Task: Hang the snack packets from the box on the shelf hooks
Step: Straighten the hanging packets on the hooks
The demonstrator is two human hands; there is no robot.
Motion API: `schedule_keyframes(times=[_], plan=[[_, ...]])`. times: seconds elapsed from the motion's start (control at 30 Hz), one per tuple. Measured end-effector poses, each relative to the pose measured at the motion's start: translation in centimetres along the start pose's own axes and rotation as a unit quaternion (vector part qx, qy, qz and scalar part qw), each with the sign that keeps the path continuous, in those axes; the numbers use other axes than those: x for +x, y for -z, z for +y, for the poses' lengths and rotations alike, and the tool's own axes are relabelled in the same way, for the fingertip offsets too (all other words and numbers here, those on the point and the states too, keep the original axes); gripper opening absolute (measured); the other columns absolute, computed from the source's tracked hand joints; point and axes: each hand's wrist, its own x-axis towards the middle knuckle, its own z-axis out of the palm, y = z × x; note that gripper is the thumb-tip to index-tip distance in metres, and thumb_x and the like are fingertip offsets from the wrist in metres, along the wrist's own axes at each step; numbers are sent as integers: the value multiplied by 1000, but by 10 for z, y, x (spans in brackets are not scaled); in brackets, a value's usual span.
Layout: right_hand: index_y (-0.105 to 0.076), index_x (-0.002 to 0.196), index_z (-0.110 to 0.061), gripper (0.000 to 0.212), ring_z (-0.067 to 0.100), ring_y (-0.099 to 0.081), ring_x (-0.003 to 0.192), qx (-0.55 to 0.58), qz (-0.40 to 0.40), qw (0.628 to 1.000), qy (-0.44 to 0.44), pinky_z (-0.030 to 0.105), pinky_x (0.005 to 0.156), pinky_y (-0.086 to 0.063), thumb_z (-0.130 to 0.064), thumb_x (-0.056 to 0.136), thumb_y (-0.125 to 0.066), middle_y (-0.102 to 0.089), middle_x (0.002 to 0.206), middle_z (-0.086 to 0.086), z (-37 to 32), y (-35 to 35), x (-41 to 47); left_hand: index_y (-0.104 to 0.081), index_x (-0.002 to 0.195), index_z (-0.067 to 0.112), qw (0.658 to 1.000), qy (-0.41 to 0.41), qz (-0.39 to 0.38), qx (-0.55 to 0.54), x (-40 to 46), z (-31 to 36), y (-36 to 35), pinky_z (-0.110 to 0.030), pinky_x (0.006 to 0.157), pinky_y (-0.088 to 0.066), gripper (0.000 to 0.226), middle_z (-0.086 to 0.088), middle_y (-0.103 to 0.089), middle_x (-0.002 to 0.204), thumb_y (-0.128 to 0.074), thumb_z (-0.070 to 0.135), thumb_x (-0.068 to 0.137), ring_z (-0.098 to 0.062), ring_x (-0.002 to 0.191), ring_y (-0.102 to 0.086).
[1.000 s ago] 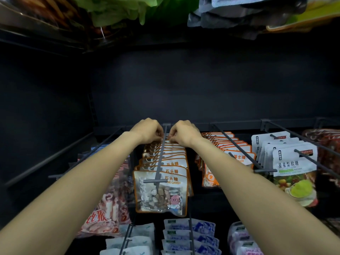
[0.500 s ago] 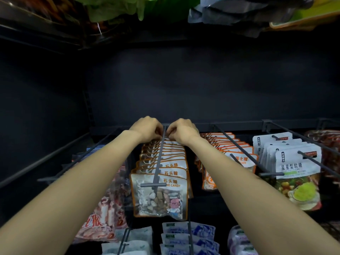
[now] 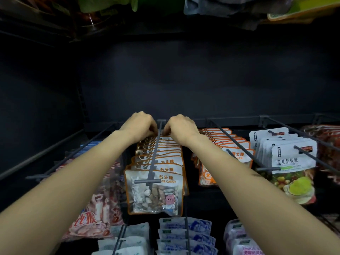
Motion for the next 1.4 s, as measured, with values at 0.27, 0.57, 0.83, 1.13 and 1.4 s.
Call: schedule_keyframes(times=[0.27, 0.57, 0.83, 1.13, 1.4], plan=[[-69, 114, -25, 36, 29, -59, 109, 62, 28, 997, -32, 36, 85, -50, -4, 92, -48, -64, 121, 5, 3, -4, 2, -68, 96, 22, 998, 12, -32, -54, 0, -1, -1, -31, 81, -50, 10, 2, -66, 98, -63, 18, 89, -17, 94, -62], [-59, 129, -26, 41, 27, -54, 118, 83, -73, 993, -29, 39, 97, -47, -13, 96, -38, -57, 133, 6, 10, -14, 0, -30, 147, 29, 975, 64, -196, -80, -10, 8, -8, -29, 108, -26, 50, 5, -30, 154, -15, 45, 103, -19, 140, -30], [-61, 126, -23, 42, 27, -53, 118, 88, -85, 992, -30, 40, 97, -47, -12, 93, -38, -57, 133, 5, 10, -13, 5, -31, 147, 31, 971, 67, -199, -111, -14, 5, -5, -30, 111, -26, 46, 5, -32, 153, -16, 38, 104, -19, 139, -32], [-58, 127, -14, 38, 31, -52, 117, 92, 0, 995, -31, 38, 90, -45, -9, 94, -42, -55, 130, 12, -10, -1, -23, -36, 145, 20, 984, 96, -101, -107, -23, 17, 7, -33, 108, -30, 44, -4, -38, 150, -28, 32, 103, -23, 137, -35], [-62, 116, -22, 34, 30, -58, 105, -6, 144, 989, 28, 32, 69, -36, -9, 91, -45, -61, 114, 2, -46, 66, -117, -64, 112, 32, 936, 66, 240, -248, -79, 77, 75, -31, 91, -48, 24, 17, -70, 98, -49, 27, 94, -2, 98, -63]])
